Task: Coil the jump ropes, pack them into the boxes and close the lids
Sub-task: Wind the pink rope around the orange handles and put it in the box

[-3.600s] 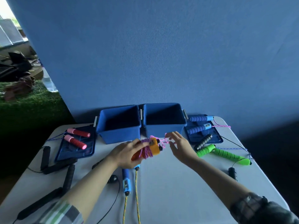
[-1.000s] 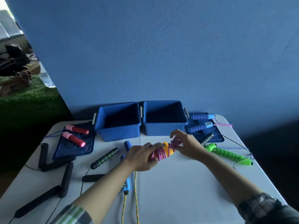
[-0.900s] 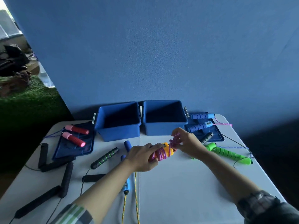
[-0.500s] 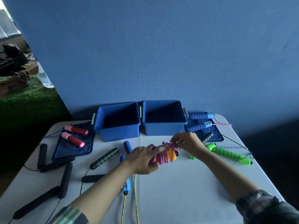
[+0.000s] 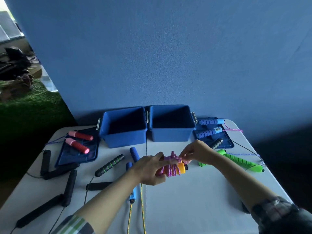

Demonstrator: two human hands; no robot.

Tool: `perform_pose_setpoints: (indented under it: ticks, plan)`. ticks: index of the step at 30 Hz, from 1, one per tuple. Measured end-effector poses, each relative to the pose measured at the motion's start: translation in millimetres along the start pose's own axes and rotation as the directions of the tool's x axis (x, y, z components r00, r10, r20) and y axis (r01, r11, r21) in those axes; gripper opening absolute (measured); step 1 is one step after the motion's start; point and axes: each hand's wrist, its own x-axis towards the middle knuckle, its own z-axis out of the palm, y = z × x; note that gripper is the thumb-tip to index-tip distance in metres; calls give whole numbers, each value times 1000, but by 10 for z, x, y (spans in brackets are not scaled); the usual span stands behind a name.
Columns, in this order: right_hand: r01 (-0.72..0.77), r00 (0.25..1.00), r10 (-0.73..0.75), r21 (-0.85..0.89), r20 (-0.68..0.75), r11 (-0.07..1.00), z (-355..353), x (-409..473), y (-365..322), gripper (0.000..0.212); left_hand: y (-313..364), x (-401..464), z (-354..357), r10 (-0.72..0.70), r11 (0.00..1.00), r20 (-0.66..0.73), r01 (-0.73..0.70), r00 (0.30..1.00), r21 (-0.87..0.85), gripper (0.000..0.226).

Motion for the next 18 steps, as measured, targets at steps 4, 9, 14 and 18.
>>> perform_pose_setpoints:
  ticks: [4, 9, 14, 18]
  plan:
    - [60, 996, -67, -101, -64, 993, 25, -38, 24, 12, 26, -48, 29, 32, 999, -41, -33, 999, -9, 57]
    - [91, 992, -96, -57, -79, 994, 73, -57, 72, 11, 71, -93, 83, 108, 994, -31, -109, 994, -23, 54]
    - [42, 997, -39, 38, -66, 998, 220, 55, -89, 11, 149, -40, 125, 216, 975, -69, -219, 974, -38, 61]
    - [-1, 1000, 1, 21, 4, 1000, 287, 151, -143, 16, 120, -31, 165, 134, 978, -78, -145, 988, -150, 63]
